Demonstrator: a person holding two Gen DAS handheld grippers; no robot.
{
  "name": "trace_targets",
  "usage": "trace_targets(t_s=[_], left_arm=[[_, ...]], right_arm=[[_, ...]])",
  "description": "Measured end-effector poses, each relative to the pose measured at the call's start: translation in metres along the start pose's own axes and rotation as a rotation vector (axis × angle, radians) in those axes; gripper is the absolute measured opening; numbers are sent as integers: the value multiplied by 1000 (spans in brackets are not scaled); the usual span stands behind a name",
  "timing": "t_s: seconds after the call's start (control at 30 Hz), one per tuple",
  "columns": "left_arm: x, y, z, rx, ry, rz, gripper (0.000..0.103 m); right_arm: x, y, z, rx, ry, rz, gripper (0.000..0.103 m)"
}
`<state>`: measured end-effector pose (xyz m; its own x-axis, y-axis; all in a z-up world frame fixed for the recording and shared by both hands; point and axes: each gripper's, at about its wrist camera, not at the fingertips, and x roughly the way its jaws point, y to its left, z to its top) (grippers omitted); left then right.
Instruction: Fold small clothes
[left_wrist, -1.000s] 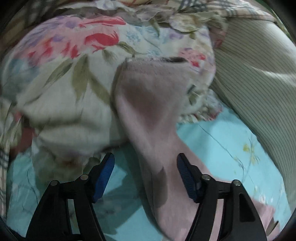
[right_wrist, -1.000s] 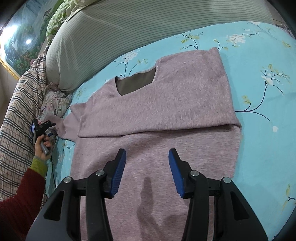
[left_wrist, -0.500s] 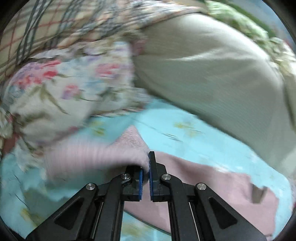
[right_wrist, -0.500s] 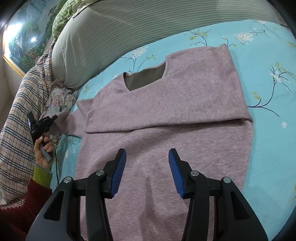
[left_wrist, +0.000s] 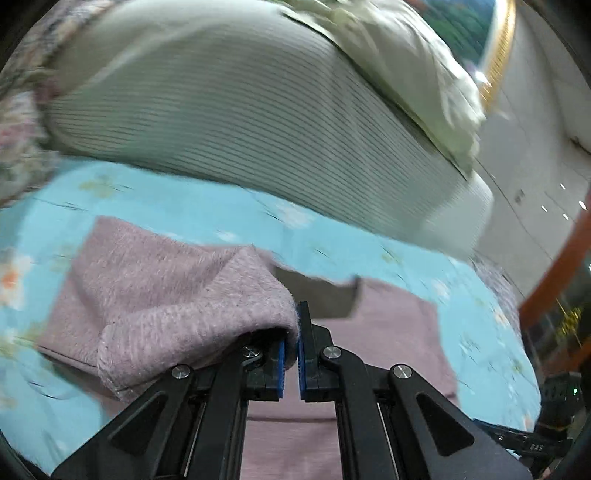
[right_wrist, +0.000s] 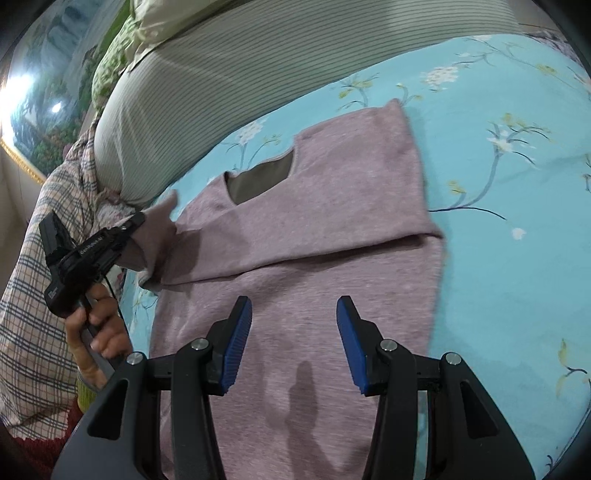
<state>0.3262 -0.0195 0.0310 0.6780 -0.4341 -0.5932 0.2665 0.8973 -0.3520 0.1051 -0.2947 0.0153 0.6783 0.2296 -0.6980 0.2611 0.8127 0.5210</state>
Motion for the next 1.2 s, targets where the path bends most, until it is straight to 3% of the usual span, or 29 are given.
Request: trace_targets(t_s=[0.23,0.4,0.5,0.57,0.67,0.77,0.9,1.03,1.2], left_arm=[[68,-67,-41,93,154,-61,4],[106,-79,-71,115,273,-56,8],[101,-64,-78,95,298,-79,21],[87,-58,-83,91,297,-79,46],[56,-43,-88,83,274,-75,56],[23,-21,-93,70,263,-57,58],[-15,20,-93,39,226,35,58],[-44,75,-84,-44,150,211,58],[-45,129,-77,-114,153,363,56]], right_arm=[[-7,-19,5,45,-30,-17,49],[-9,-20,10,46,-44,-28,49],[-5,-14,13,30,-44,-30,54],[0,-7,17,8,-41,-29,59],[11,8,20,-45,-28,-24,59],[27,30,24,-120,-5,-19,59],[54,69,24,-282,37,-36,59],[87,110,17,-530,84,-95,59],[124,145,5,-815,100,-183,64]])
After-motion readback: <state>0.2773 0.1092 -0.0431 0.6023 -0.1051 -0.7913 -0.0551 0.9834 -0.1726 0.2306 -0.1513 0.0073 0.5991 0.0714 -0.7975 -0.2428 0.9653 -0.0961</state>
